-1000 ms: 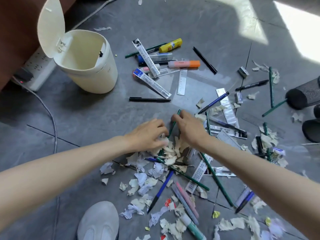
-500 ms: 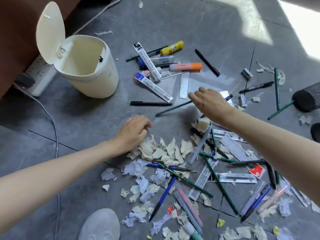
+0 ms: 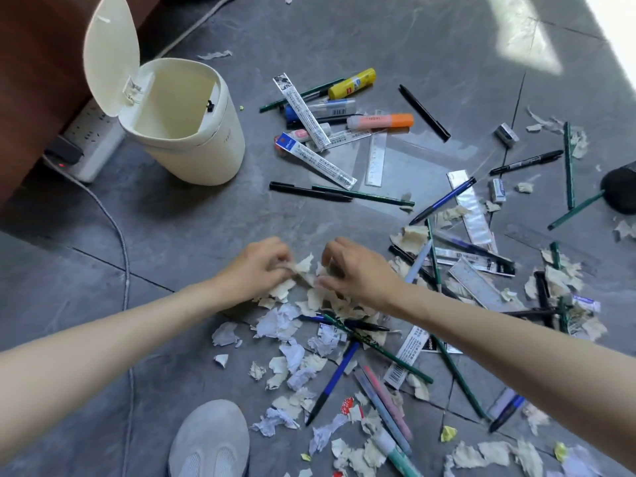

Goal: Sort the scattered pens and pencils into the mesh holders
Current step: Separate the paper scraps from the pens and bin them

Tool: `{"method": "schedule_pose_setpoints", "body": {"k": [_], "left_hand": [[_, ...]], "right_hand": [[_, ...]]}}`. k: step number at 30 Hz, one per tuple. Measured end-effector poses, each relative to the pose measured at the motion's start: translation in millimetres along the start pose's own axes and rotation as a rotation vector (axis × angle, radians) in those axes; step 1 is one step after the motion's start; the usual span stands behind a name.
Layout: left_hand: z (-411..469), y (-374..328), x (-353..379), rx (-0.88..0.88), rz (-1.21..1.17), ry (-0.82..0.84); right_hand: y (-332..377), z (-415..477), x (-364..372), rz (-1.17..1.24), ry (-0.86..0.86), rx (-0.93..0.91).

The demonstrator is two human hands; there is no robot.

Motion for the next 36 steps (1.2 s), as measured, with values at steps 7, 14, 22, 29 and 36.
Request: {"method": "schedule_pose_setpoints", "body": {"k": [7,14,22,29,36], "left_hand": [[-6,3,-15,-0.244,-0.213,-0.156],[-38,1,-35,-0.225,0.163,-0.303],[-112,7,35,-0.687,-0.128,-0.605],[-53,-35,51,-0.215,-0.235,-0.451],[-5,21,-4,-0.362,0.143,-0.283]], "right_hand": [[23,3,21,-0.034,0.031,0.048],[-5,-18,3,-0.121,-0.272,0.246],[23,-43,30,0.147,-0.054,0.405],[31,-28,2,0.377,-0.163,0.187],[-7,-45,5,0.264,-0.068,0.498]]}}
Point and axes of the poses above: each hand's wrist, its own z-axis towards the middle knuckle, its own x-axis out of the palm, y = z × x, the point moved 3 cm from there along z, towards the middle knuckle, and after that the axes turned 15 degrees about -z, right-handed, at the moved point
